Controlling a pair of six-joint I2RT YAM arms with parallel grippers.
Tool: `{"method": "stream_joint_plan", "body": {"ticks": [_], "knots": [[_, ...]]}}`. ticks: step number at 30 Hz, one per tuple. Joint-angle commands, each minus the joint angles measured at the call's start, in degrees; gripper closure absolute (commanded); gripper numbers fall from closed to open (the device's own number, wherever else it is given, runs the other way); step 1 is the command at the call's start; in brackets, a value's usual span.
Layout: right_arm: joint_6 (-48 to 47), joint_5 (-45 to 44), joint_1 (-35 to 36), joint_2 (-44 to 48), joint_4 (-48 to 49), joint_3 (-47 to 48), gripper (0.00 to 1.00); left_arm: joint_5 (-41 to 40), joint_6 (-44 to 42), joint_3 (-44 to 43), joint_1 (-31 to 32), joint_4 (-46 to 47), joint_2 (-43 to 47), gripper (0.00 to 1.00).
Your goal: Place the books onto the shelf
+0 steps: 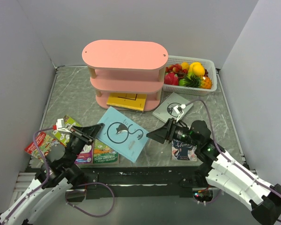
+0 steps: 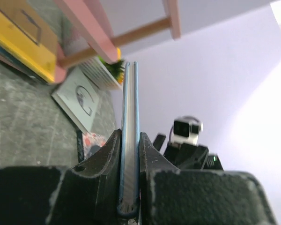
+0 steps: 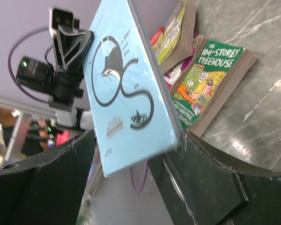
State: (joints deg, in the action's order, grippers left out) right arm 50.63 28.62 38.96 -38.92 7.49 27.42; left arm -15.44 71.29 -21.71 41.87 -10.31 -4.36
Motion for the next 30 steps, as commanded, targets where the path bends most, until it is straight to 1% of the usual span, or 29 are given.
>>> {"method": "stream_joint_plan", "body": {"ticks": [1, 3, 6, 8, 13, 17, 20, 26, 27, 29, 30], "knots": [[10.43, -3.4, 0.33, 1.39, 11.48, -5.34, 0.2, -11.63, 4.48, -5.18, -0.21, 6.78, -1.96, 0.99], [12.03, -1.56, 0.41, -0.98, 13.77, -6.15, 0.2, -11.28, 3.86, -5.0, -0.29, 9.85, -3.19, 0.99], [16.76, 0.81, 1.38, -5.46, 20.71, -7.72, 0.2, -11.8, 3.16, -4.39, -0.21, 13.46, -4.6, 0.99], [17.92, 1.0, 2.52, -7.83, 24.92, -7.91, 0.2, -12.15, 2.63, -4.13, -0.21, 14.87, -5.22, 0.99], [19.41, 1.96, 3.58, -11.52, 29.33, -5.54, 0.21, -12.07, 1.93, -3.16, -0.21, 18.82, -7.42, 0.99], [23.1, 4.69, 4.11, -17.84, 37.93, -4.66, 0.27, -12.86, 2.19, -1.67, -0.29, 20.85, -7.94, 0.99], [24.69, 5.48, 4.81, -21.1, 42.16, -4.13, 0.33, -13.47, 2.37, -0.96, -0.29, 21.72, -8.65, 0.99], [25.83, 5.22, 5.34, -25.76, 48.06, -2.37, 0.52, -12.95, 3.68, 1.32, -0.21, 23.58, -9.44, 0.99], [26.18, 5.56, 5.25, -26.47, 48.84, -1.41, 0.61, -12.86, 3.86, 1.85, -0.21, 23.75, -9.53, 0.99], [26.8, 6.79, 5.42, -28.75, 51.92, -0.7, 0.71, -12.86, 4.21, 2.29, -0.29, 24.01, -9.88, 0.99], [27.41, 7.23, 5.42, -29.37, 52.36, -0.18, 0.82, -12.6, 4.21, 2.47, -0.29, 23.93, -10.49, 0.99]]}}
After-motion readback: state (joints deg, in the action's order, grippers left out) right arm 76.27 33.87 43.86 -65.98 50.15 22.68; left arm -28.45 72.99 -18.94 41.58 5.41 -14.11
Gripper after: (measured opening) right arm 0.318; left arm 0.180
